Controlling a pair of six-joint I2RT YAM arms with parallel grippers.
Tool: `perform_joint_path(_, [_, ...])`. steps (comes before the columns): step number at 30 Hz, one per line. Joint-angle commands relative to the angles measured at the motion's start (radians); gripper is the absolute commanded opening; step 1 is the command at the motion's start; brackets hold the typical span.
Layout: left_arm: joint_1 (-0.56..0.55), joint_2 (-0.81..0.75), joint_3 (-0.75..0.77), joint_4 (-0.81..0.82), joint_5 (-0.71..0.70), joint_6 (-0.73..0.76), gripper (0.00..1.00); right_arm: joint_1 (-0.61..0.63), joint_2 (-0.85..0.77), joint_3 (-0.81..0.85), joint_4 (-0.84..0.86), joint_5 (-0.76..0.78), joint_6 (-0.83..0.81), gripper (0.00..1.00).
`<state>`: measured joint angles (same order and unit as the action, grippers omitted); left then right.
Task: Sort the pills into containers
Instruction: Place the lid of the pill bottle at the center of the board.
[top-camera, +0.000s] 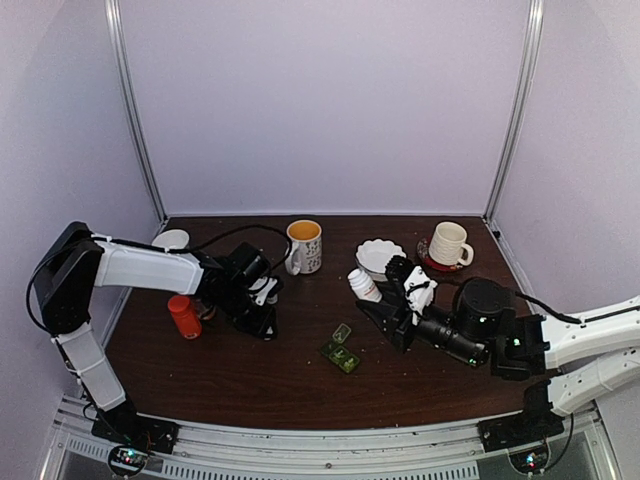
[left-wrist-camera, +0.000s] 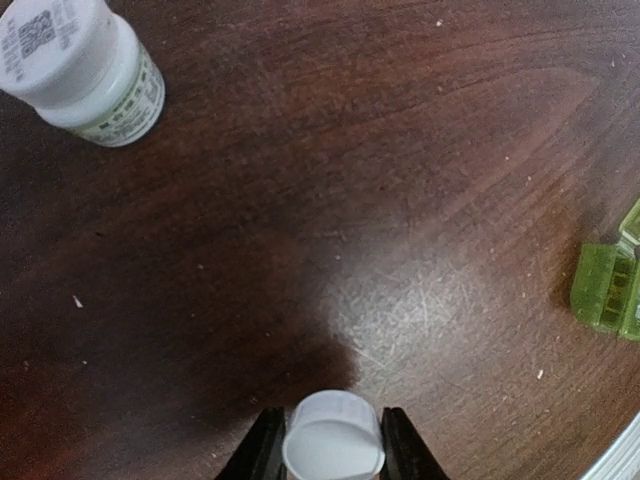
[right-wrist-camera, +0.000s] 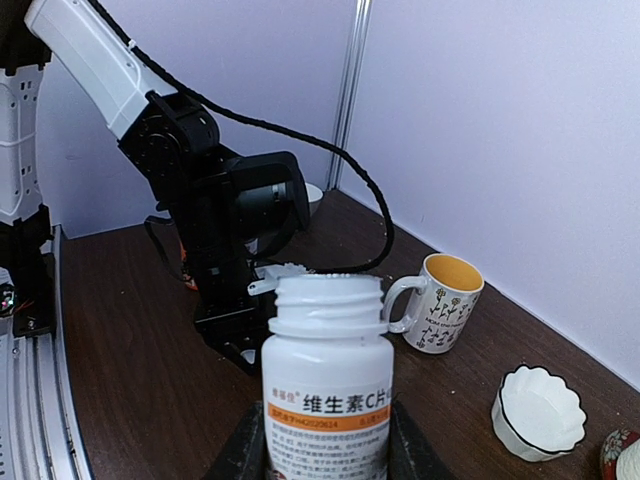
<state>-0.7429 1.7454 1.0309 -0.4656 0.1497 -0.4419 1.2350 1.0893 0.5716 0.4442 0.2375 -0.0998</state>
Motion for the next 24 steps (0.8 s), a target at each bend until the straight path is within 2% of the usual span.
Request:
perform_joint_path(1, [0.001,0.008,-0.017,0.046,-0.043,0.003,0.25,-0.007,0.014,-0.01,0.057,-0.025,0.039,0.0])
perform_joint_path(3, [-0.005,-0.003,-0.018,0.042,-0.048,0.009,0.36,-0.008,0.018,-0.01,0.059,-0.027,0.041,0.0])
perform_joint_path(8, [-0.009,-0.038,-0.013,0.011,-0.057,0.019,0.51,-0.014,0.016,-0.008,0.053,-0.036,0.041,0.0])
perform_joint_path(11, [-0.009,-0.086,-0.02,0.019,-0.006,0.036,0.73,-0.017,0.01,-0.01,0.051,-0.037,0.043,0.0])
perform_joint_path(17, [0.007,-0.225,-0.05,0.155,0.278,0.001,0.75,-0.023,-0.012,-0.017,0.051,-0.044,0.049,0.0])
perform_joint_path(24, [0.043,-0.316,-0.132,0.514,0.615,-0.263,0.72,-0.031,-0.037,-0.056,0.082,-0.057,0.083,0.0])
